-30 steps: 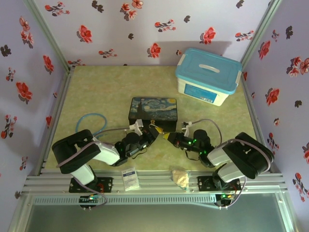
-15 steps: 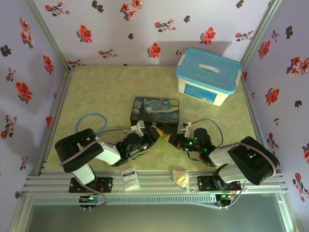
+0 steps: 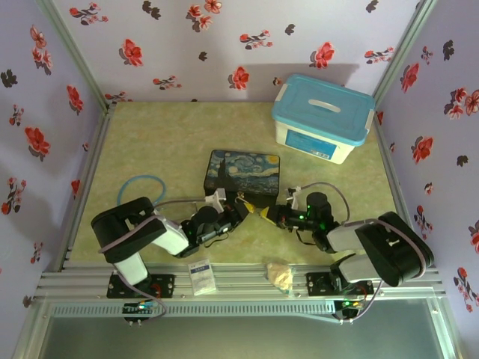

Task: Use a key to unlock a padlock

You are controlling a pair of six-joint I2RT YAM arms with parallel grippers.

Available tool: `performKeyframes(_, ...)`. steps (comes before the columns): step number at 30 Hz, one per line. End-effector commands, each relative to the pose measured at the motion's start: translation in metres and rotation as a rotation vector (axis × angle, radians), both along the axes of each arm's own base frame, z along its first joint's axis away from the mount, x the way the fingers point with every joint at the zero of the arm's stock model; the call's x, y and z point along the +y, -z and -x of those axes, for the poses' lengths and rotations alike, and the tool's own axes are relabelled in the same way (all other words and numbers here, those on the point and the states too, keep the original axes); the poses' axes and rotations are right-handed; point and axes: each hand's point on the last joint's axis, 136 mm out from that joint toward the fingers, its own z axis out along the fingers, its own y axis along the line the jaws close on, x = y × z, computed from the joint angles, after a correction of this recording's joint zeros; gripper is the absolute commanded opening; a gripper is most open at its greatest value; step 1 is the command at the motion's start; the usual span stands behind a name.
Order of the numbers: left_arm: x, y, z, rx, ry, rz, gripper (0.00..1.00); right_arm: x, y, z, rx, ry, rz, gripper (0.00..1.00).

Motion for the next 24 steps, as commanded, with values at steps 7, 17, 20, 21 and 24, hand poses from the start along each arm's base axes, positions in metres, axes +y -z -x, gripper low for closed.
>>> performKeyframes(7, -0.016, -0.042, 0.008, -0.076, 0.068, 0.129, 0.00, 0.003, -0.016, -0.017, -0.030, 0.079, -0.098, 0.00)
performKeyframes(17, -0.013, -0.043, 0.006, -0.076, 0.051, 0.131, 0.00, 0.012, -0.011, -0.016, -0.046, 0.060, -0.115, 0.00)
performKeyframes(20, -0.016, -0.043, 0.006, -0.078, 0.058, 0.131, 0.00, 0.014, -0.009, -0.017, -0.038, 0.062, -0.113, 0.00)
performKeyframes(21, -0.017, -0.045, 0.006, -0.080, 0.059, 0.135, 0.00, 0.016, -0.008, -0.017, -0.036, 0.060, -0.111, 0.00)
performKeyframes(24, -0.019, -0.050, 0.005, -0.090, 0.064, 0.145, 0.00, 0.027, -0.010, -0.016, -0.047, 0.053, -0.111, 0.00)
